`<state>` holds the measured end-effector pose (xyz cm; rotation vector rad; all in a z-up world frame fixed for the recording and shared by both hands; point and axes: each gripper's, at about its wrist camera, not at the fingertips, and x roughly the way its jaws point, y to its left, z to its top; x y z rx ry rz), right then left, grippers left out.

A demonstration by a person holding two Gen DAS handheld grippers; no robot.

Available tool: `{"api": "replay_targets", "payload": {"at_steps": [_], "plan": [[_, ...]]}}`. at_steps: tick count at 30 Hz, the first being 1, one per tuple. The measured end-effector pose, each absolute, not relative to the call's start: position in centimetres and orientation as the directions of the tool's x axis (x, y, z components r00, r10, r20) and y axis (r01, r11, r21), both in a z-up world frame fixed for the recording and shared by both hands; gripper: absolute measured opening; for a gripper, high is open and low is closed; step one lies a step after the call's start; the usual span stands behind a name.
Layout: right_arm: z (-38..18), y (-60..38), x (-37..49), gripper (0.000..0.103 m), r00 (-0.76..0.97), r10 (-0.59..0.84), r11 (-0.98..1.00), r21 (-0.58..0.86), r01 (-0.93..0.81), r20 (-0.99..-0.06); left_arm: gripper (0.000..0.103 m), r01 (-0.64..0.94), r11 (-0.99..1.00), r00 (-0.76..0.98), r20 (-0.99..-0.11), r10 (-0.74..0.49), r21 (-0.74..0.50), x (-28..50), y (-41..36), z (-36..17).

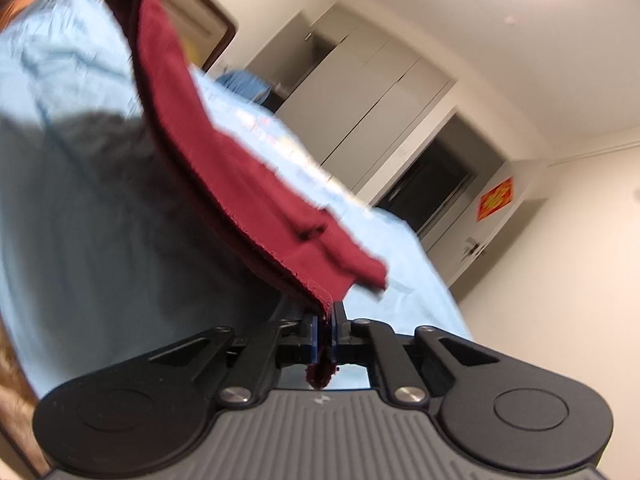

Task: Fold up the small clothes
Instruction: 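Lift the hem with both grippers and fold it over toward the collar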

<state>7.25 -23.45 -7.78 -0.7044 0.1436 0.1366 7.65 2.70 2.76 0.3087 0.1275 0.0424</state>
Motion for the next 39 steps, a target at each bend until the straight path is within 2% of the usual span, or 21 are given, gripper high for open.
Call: {"api": "replay_targets", "payload": {"at_steps": [12, 17, 20, 26, 39], "plan": [[0.9, -26.1, 2.4, 0.006, 0.984, 0.082, 0.906, -0.424, -0.007, 0.16, 0.005, -0.048, 0.966, 0.998, 0.05, 0.037, 0.255, 3.0, 2.6, 7.5], [2.9, -26.8, -1.1, 0.006, 0.949, 0.097, 0.92, -0.392, 0.03, 0.3, 0.005, -0.072, 0.961, 0.991, 0.127, 0.039, 0.266, -0.4, 2.4, 10.1], [3.4, -27.0, -2.4, 0.006, 0.932, 0.098, 0.922, -0.384, 0.047, 0.35, 0.005, -0.077, 0.962, 0.989, 0.144, 0.04, 0.263, -1.7, 2.3, 11.2], [3.5, -27.4, -2.2, 0.006, 0.94, 0.102, 0.923, -0.382, 0.032, 0.324, 0.005, -0.062, 0.963, 0.995, 0.091, 0.039, 0.262, -1.4, 2.1, 11.3], [3.8, -27.5, 5.2, 0.006, 0.986, 0.087, 0.935, -0.353, -0.033, 0.139, 0.006, -0.03, 0.953, 0.996, -0.068, 0.053, 0.3, 7.1, 2.7, 10.5]]}}
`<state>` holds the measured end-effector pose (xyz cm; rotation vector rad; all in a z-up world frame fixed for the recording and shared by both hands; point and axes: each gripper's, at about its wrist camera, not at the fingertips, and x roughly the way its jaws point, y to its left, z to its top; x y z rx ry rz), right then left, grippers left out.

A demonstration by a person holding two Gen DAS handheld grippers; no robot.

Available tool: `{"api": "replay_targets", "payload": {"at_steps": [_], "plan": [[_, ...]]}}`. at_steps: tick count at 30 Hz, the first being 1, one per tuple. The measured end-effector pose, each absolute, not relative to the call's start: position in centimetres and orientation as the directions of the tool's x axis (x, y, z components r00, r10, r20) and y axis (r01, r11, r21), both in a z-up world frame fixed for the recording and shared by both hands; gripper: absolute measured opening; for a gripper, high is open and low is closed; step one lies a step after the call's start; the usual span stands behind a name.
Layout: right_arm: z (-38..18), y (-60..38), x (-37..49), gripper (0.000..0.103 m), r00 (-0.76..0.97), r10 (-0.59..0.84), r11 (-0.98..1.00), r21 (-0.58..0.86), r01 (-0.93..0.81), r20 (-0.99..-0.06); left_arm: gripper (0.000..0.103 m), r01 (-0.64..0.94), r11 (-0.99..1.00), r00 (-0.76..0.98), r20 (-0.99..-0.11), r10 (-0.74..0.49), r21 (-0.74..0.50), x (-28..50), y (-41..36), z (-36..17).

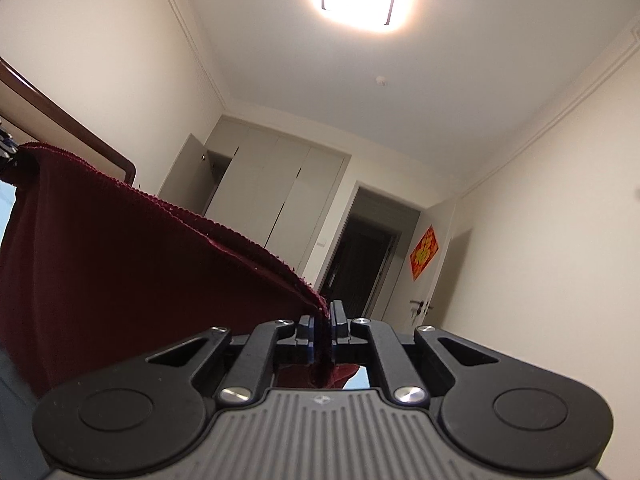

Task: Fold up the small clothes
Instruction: 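Lift the hem with both grippers and fold it over toward the collar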

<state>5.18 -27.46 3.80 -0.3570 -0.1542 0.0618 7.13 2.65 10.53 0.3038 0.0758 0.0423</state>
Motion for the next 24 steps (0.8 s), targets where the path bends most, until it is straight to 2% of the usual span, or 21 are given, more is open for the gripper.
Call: {"api": "replay_targets", "payload": {"at_steps": [10, 19, 24], "plan": [[3.8, -26.8, 14.4, 0.006, 0.994, 0.106, 0.929, -0.358, -0.093, 0.017, 0.006, -0.006, 0.97, 0.974, -0.219, 0.061, 0.244, 19.2, 5.4, 8.5], [1.2, -25.3, 22.6, 0.006, 0.984, 0.093, 0.926, -0.351, -0.141, -0.15, 0.007, 0.002, 0.978, 0.922, -0.378, 0.079, 0.209, 28.3, 6.4, 3.5], [-0.7, -24.6, 24.8, 0.006, 0.975, 0.084, 0.922, -0.354, -0.155, -0.208, 0.007, -0.004, 0.983, 0.9, -0.428, 0.084, 0.185, 31.3, 7.2, 0.9]]}}
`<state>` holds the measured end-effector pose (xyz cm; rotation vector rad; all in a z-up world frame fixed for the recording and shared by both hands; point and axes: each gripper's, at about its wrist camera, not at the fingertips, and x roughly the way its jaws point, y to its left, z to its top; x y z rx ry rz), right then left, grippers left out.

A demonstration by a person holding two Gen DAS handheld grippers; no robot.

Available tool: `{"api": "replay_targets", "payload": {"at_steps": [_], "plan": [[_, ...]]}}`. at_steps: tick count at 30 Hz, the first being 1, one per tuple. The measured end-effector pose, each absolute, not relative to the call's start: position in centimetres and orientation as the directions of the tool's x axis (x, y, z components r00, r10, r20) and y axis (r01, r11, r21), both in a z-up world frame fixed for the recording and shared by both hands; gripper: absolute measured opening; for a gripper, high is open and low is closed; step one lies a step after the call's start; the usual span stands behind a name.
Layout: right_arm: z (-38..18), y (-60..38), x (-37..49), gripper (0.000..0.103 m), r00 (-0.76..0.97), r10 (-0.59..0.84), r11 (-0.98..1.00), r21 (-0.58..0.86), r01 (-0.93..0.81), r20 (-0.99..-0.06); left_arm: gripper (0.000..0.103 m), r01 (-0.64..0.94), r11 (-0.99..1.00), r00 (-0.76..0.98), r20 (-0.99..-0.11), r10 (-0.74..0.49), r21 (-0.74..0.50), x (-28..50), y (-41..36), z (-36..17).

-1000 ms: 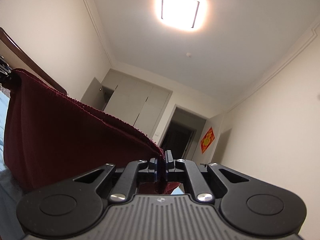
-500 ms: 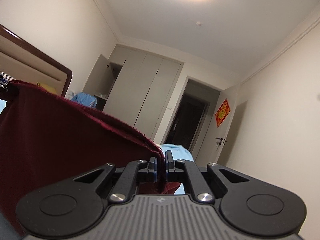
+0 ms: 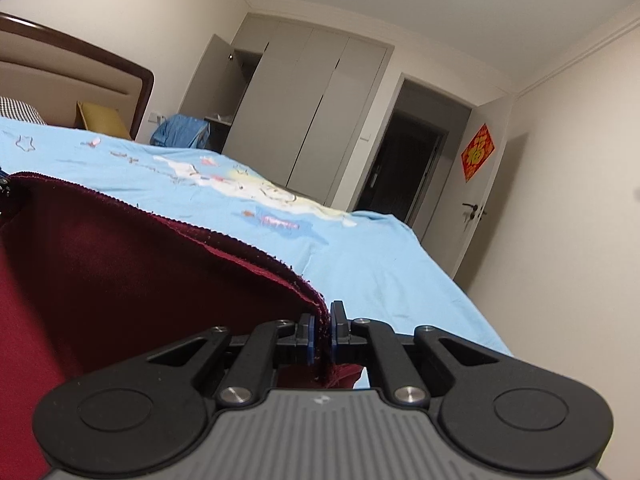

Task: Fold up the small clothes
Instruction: 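Lift the hem with both grippers and fold it over toward the collar, then lower the hem onto the sweater and open both grippers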

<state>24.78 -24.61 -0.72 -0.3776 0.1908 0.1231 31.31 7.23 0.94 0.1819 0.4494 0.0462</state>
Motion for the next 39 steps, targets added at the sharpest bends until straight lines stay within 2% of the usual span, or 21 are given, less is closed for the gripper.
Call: {"api": "replay_targets", "payload": {"at_steps": [8, 13, 14, 16, 17, 18, 19, 20, 21, 23, 25, 28, 32, 36, 39], "plan": [[-3.4, -23.7, 29.8, 0.006, 0.959, 0.061, 0.925, -0.344, -0.158, -0.277, 0.007, -0.013, 0.986, 0.872, -0.481, 0.093, 0.168, 35.1, 7.4, -1.7], [-5.0, -23.8, 31.0, 0.009, 0.947, 0.053, 0.929, -0.332, -0.162, -0.317, 0.014, -0.013, 0.987, 0.856, -0.509, 0.092, 0.158, 36.4, 7.6, -2.9], [-5.2, -23.7, 31.2, 0.01, 0.946, 0.052, 0.93, -0.328, -0.163, -0.321, 0.016, -0.013, 0.988, 0.853, -0.513, 0.091, 0.154, 36.5, 7.7, -3.0], [-5.4, -23.7, 31.5, 0.022, 0.943, 0.046, 0.932, -0.326, -0.159, -0.329, 0.018, -0.01, 0.989, 0.849, -0.522, 0.085, 0.144, 36.7, 7.8, -3.2], [-5.7, -23.7, 31.6, 0.037, 0.943, 0.043, 0.933, -0.324, -0.156, -0.33, 0.023, -0.011, 0.99, 0.849, -0.523, 0.083, 0.14, 36.8, 8.0, -3.2], [-5.8, -23.7, 31.7, 0.051, 0.943, 0.038, 0.935, -0.322, -0.15, -0.33, 0.036, -0.013, 0.991, 0.848, -0.523, 0.082, 0.134, 36.8, 8.1, -3.2], [-5.9, -23.7, 31.7, 0.057, 0.943, 0.037, 0.937, -0.318, -0.148, -0.33, 0.048, -0.021, 0.992, 0.849, -0.521, 0.086, 0.128, 36.8, 8.2, -3.1], [-6.0, -23.8, 31.7, 0.065, 0.943, 0.037, 0.938, -0.314, -0.146, -0.329, 0.073, -0.035, 0.992, 0.851, -0.517, 0.094, 0.122, 36.7, 8.4, -2.9], [-6.0, -23.8, 31.6, 0.075, 0.944, 0.034, 0.94, -0.311, -0.142, -0.327, 0.088, -0.05, 0.992, 0.857, -0.505, 0.103, 0.116, 36.5, 8.5, -2.8], [-6.0, -24.0, 31.4, 0.092, 0.948, 0.028, 0.945, -0.302, -0.128, -0.316, 0.094, -0.077, 0.991, 0.873, -0.473, 0.12, 0.108, 35.8, 8.8, -2.1], [-5.7, -24.2, 31.0, 0.098, 0.954, 0.027, 0.949, -0.291, -0.117, -0.297, 0.1, -0.094, 0.99, 0.881, -0.455, 0.133, 0.107, 35.2, 9.0, -1.6], [-4.6, -24.3, 30.1, 0.103, 0.962, 0.04, 0.95, -0.289, -0.12, -0.269, 0.102, -0.113, 0.987, 0.895, -0.42, 0.149, 0.111, 34.0, 9.1, -0.8], [-3.3, -23.8, 28.5, 0.103, 0.956, 0.148, 0.932, -0.287, -0.221, -0.255, 0.102, -0.042, 0.994, 0.921, -0.381, 0.079, 0.103, 32.5, 8.3, 0.1], [-2.9, -22.7, 28.9, 0.103, 0.855, 0.364, 0.856, -0.23, -0.463, -0.368, 0.102, 0.092, 0.992, 0.917, -0.396, -0.051, 0.083, 32.6, 6.9, 0.1], [-3.7, -21.4, 30.3, 0.103, 0.802, 0.4, 0.807, -0.243, -0.538, -0.444, 0.102, 0.218, 0.976, 0.887, -0.421, -0.19, 0.02, 33.7, 6.2, -0.8]]}}
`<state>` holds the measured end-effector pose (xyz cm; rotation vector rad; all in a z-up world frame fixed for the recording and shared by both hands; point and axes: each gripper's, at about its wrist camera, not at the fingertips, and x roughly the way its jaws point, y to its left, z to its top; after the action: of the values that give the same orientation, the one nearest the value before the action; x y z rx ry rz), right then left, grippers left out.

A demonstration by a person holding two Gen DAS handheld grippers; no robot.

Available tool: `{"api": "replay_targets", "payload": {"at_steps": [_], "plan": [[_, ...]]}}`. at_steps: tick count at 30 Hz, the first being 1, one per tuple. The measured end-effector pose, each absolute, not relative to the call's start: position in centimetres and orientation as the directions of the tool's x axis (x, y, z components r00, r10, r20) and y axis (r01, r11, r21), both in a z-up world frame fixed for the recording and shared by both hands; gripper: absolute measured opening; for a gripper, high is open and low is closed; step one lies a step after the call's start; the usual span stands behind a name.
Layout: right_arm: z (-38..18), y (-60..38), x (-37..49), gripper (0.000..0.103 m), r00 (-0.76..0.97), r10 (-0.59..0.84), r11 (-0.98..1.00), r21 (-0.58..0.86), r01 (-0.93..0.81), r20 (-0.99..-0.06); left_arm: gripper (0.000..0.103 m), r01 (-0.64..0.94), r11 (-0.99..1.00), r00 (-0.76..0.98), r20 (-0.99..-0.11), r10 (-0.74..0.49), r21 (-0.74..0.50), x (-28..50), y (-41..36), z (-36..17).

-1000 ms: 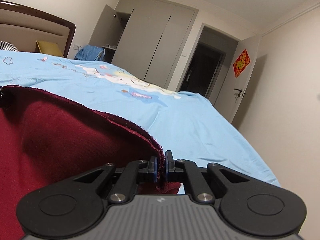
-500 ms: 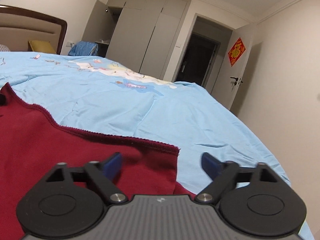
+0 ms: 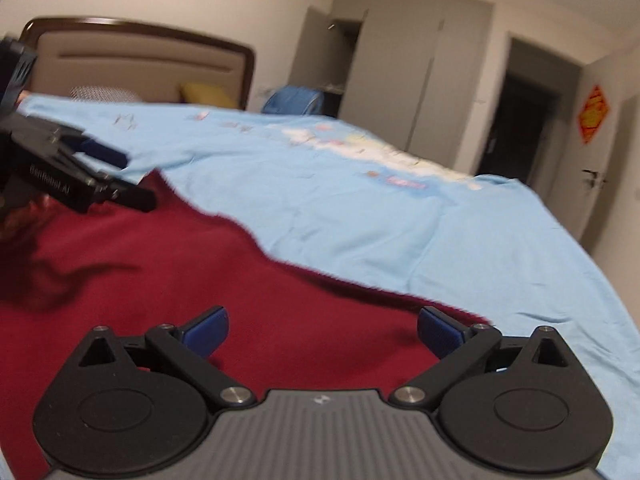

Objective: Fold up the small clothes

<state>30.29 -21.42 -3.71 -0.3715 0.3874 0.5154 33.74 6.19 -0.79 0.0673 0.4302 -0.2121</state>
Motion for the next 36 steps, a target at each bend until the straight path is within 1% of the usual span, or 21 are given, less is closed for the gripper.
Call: {"api": "replay_targets", "payload": {"at_steps": [1, 3, 6, 8, 10, 13, 17, 20, 30, 36], "plan": [[-4.1, -21.1, 31.0, 0.103, 0.788, 0.407, 0.798, -0.239, -0.553, -0.463, 0.102, 0.251, 0.968, 0.873, -0.431, -0.228, -0.004, 34.3, 6.1, -1.2], [-4.7, -21.1, 32.6, 0.103, 0.765, 0.403, 0.809, -0.196, -0.555, -0.502, 0.102, 0.269, 0.962, 0.848, -0.463, -0.258, -0.044, 35.5, 6.0, -2.1], [-5.2, -22.3, 34.6, 0.103, 0.761, 0.386, 0.855, -0.109, -0.508, -0.522, 0.102, 0.221, 0.972, 0.827, -0.514, -0.229, -0.077, 37.0, 6.5, -3.9], [-5.8, -23.8, 35.6, 0.103, 0.771, 0.371, 0.891, -0.035, -0.452, -0.518, 0.102, 0.182, 0.972, 0.813, -0.533, -0.235, -0.151, 37.8, 7.7, -5.1], [-6.4, -25.4, 36.4, 0.102, 0.772, 0.375, 0.913, 0.06, -0.404, -0.513, 0.102, 0.179, 0.955, 0.819, -0.502, -0.278, -0.236, 37.8, 9.0, -5.9], [-6.8, -27.7, 37.0, 0.102, 0.766, 0.41, 0.911, 0.183, -0.369, -0.495, 0.102, 0.18, 0.93, 0.834, -0.451, -0.317, -0.32, 37.5, 10.3, -6.4], [-7.0, -27.7, 37.3, 0.103, 0.76, 0.401, 0.914, 0.171, -0.368, -0.511, 0.102, 0.184, 0.91, 0.839, -0.422, -0.343, -0.372, 37.6, 11.0, -6.6], [-7.2, -28.0, 37.3, 0.103, 0.761, 0.403, 0.913, 0.172, -0.369, -0.508, 0.102, 0.187, 0.904, 0.839, -0.416, -0.35, -0.385, 37.8, 11.1, -6.8], [-7.2, -29.9, 37.5, 0.103, 0.745, 0.481, 0.876, 0.297, -0.38, -0.462, 0.102, 0.191, 0.895, 0.839, -0.406, -0.362, -0.404, 37.6, 11.6, -7.1], [-7.3, -30.9, 37.6, 0.103, 0.741, 0.513, 0.853, 0.354, -0.383, -0.433, 0.102, 0.2, 0.874, 0.842, -0.378, -0.385, -0.444, 37.3, 12.4, -7.5]]}}
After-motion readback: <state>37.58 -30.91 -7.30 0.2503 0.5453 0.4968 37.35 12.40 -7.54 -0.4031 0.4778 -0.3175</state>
